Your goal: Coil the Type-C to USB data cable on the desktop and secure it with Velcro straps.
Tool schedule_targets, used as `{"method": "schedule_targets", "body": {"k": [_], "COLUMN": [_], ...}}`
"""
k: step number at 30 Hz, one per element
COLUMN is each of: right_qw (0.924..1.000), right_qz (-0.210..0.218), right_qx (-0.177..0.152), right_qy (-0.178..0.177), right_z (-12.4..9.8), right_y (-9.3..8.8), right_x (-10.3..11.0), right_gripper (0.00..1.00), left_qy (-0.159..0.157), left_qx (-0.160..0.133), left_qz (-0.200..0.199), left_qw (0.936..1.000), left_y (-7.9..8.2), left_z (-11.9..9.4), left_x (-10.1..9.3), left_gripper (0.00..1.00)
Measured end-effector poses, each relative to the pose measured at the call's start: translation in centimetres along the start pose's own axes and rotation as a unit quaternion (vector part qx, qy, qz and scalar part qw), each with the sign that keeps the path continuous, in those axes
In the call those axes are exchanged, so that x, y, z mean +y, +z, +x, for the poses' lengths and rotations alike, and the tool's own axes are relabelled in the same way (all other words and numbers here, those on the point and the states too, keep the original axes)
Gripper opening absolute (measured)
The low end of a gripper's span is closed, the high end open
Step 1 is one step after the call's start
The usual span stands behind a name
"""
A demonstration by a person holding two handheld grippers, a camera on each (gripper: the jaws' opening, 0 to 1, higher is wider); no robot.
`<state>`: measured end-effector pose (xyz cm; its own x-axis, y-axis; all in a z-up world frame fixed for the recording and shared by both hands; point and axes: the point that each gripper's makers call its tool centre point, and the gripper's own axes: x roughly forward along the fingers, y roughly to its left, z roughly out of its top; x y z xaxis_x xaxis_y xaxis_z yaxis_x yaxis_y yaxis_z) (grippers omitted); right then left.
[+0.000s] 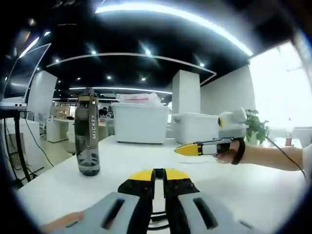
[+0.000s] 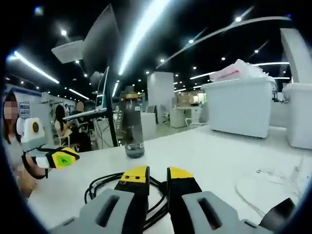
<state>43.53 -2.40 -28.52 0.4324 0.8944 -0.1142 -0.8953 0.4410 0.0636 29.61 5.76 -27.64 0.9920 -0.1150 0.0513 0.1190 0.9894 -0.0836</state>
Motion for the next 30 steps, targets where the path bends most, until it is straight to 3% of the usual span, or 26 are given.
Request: {"method": "schedule_targets", "body": {"k": [5, 7, 11, 13, 16, 19, 21, 25, 27, 30], "right_qw": [0.9962, 0.9938, 0.979, 0.973, 0.9656, 0.96, 0.9585, 0.9531, 0.951, 0.9433], "right_qz": [0.074, 0.077, 0.056, 0.019, -0.017, -0.01, 0.002, 0.043, 0.033, -0.018], "right_qx": [-0.036, -0.053, -0.118, -0.113, -0.113, -0.103, -0.088, -0.089, -0.088, -0.091], "right_qy": [-0.029, -0.06, -0.157, -0.2, -0.234, -0.26, -0.271, -0.286, -0.294, -0.319], "right_z": [-7.3, -10.5, -18.3, -21.6, -25.0, -27.7, -28.9, -30.1, -30.5, -31.1], "right_y": [1.0, 1.5, 3.4, 3.4, 2.9, 0.9, -1.1, -3.0, -3.5, -3.5], "right_x": [-2.0, -3.4, -6.9, -8.0, -8.6, -9.0, -9.2, -9.9, -10.3, -10.8], "right_gripper": [0.14, 0.14, 0.14, 0.14, 0.16, 0.27, 0.29, 0.32, 0.36, 0.39], "left_qy": [-0.014, -0.022, -0.034, -0.043, -0.047, -0.056, -0.072, -0.074, -0.067, -0.059], "left_qx": [-0.018, -0.023, -0.039, -0.048, -0.07, -0.075, -0.064, -0.044, -0.035, -0.032], "left_qz": [-0.016, -0.017, 0.001, 0.007, 0.016, 0.021, 0.03, 0.043, 0.043, 0.043], "left_qw": [0.9996, 0.9993, 0.9986, 0.9979, 0.9963, 0.9953, 0.9949, 0.9953, 0.9962, 0.9968], "left_y": [1.3, 1.9, 3.6, 4.5, 5.3, 4.8, 3.6, 1.0, -0.1, -1.0], "left_z": [1.0, 1.4, 2.7, 3.6, 4.7, 5.5, 6.1, 7.0, 7.0, 6.8], "left_x": [-1.6, -2.5, -5.1, -6.6, -8.3, -9.7, -10.9, -11.8, -11.6, -11.3], "left_gripper": [0.08, 0.08, 0.08, 0.08, 0.09, 0.09, 0.09, 0.1, 0.11, 0.14]}}
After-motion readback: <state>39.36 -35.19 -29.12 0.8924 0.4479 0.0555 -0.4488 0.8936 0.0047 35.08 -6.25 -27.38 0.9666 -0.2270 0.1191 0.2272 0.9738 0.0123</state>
